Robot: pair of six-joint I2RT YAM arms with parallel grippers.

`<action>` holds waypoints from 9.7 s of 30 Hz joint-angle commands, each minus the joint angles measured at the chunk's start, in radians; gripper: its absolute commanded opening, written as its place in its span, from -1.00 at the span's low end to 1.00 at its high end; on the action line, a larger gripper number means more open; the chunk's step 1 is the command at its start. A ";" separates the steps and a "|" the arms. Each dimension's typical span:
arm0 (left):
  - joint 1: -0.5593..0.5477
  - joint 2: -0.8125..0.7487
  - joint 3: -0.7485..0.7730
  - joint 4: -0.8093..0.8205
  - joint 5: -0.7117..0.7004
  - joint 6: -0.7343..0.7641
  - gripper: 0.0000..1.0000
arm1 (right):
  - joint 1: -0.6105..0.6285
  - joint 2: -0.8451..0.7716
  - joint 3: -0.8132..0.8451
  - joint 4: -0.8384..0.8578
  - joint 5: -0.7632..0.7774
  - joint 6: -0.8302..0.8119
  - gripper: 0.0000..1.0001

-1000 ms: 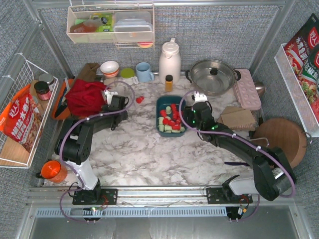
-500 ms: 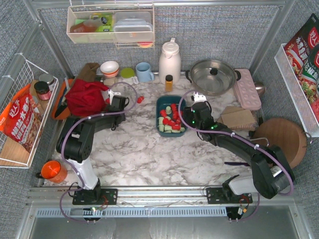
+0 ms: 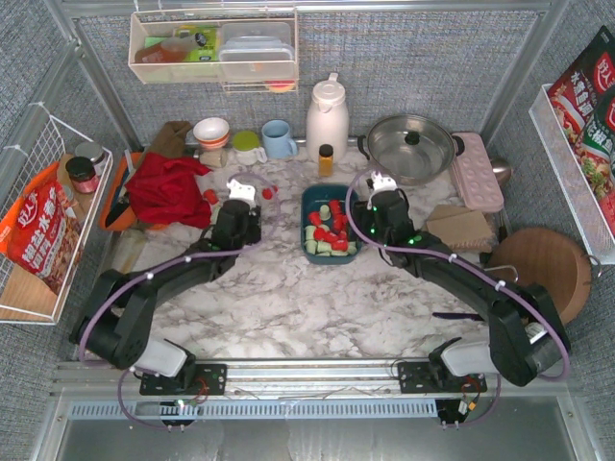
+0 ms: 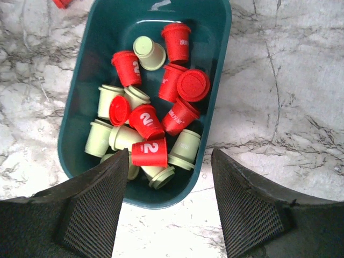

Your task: Mix the coffee capsules in the storage basket

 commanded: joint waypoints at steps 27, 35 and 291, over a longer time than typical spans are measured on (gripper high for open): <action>-0.315 -0.071 -0.243 0.784 0.622 0.280 -0.10 | 0.126 0.028 0.258 -0.265 -0.541 -0.132 0.13; -0.324 -0.072 -0.246 0.806 0.576 0.264 -0.10 | 0.144 0.034 0.259 -0.301 -0.490 -0.163 -0.11; -0.432 0.312 -0.224 1.412 0.315 0.244 -0.23 | 0.021 -0.301 -0.161 0.243 -0.357 -0.040 0.36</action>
